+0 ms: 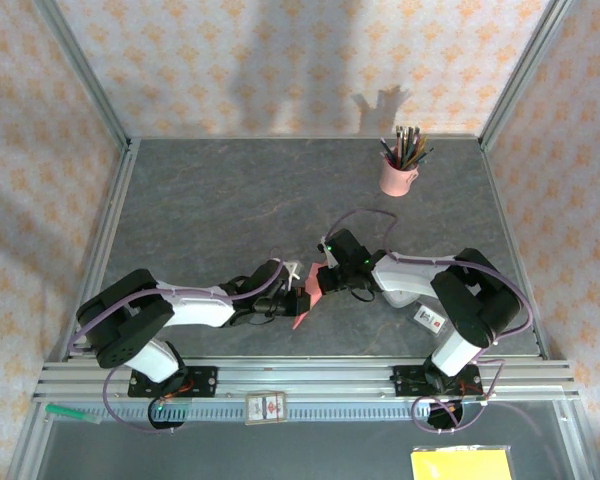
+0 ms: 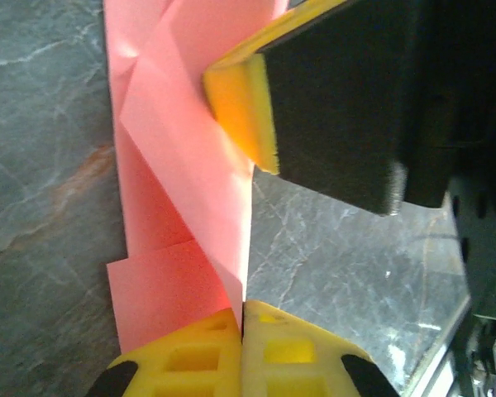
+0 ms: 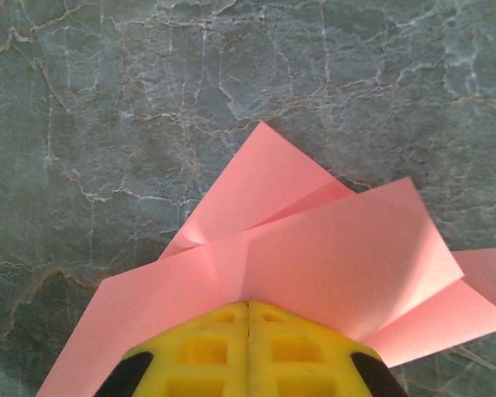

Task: Fold a paper plane with a square sheet of paper (pick it up from the middle)
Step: Perform the fifth fold on the wing at the bottom-center of the table.

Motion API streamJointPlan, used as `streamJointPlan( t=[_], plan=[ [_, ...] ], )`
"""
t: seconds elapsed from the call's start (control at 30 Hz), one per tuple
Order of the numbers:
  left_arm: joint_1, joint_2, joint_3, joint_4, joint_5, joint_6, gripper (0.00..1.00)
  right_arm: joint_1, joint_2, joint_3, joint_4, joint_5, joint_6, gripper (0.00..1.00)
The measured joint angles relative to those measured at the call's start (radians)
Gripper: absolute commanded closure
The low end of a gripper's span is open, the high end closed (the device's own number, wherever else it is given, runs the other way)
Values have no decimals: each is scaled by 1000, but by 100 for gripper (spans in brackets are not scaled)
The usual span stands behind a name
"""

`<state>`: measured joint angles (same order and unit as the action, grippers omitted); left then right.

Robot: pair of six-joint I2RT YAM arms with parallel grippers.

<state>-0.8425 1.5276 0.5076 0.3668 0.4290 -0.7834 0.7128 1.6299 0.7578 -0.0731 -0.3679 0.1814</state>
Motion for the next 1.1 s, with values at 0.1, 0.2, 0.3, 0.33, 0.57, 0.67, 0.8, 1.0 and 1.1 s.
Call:
streamJointPlan(
  t=[0.1,0.2,0.3,0.33,0.57,0.67,0.8,1.0,1.1],
  plan=[
    [13,2,-23,51,29,-22,97,0,0,0,0,2,0,98],
    [19,15,-34,82,47,-37,97,0,0,0,0,2,0,98],
    [26,19,-51,118,59,-54,96,0,0,0,0,2,0,98],
    [29,20,-56,126,62,-58,95,0,0,0,0,2,0,98],
    [38,19,-79,163,89,-84,83,0,2,0,0,2,0,98],
    [38,12,-90,160,91,-90,80,0,2,2,0,2,0,98],
    [38,-48,-97,132,86,-87,72,0,2,2,0,2,0,98],
    [38,-162,-97,70,58,-79,71,0,2,2,0,2,0,98],
    [37,-204,-97,35,35,-79,72,0,2,2,0,2,0,98]
  ],
)
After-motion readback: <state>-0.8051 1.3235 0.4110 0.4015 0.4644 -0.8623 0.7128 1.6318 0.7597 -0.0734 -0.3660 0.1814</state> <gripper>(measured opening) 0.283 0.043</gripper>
